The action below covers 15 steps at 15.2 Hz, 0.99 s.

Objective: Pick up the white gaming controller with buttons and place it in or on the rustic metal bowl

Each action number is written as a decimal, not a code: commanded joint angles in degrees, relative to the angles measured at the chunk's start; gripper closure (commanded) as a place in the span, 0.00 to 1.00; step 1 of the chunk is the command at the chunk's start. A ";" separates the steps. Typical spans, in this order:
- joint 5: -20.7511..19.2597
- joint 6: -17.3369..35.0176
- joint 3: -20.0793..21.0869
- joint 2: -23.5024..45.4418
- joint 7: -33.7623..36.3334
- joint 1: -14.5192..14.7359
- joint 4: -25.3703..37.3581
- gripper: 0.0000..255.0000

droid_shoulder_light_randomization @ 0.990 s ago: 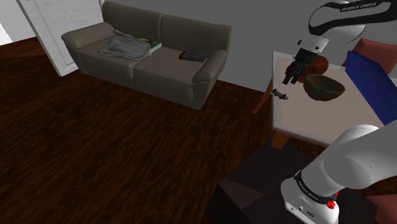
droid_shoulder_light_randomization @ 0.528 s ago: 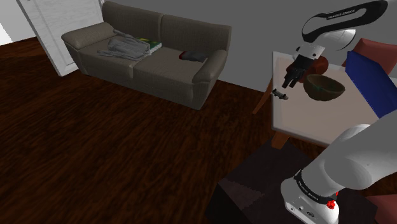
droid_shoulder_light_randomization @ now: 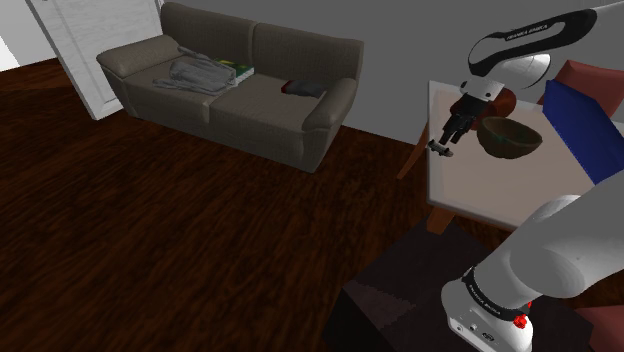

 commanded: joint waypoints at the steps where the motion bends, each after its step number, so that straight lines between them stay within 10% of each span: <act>1: 0.01 0.05 0.00 0.00 0.00 0.00 -0.04 0.00; 3: 0.01 0.04 0.00 0.00 0.00 0.00 -0.03 0.00; 4: 0.01 0.04 0.00 0.00 0.00 0.00 -0.03 1.00; 13: 0.07 0.03 -0.04 0.12 -0.08 0.02 0.06 1.00; 14: 0.07 0.03 -0.04 0.12 -0.08 0.02 0.06 0.00; 15: 2.86 -8.34 -0.86 8.04 -1.79 1.70 8.20 0.00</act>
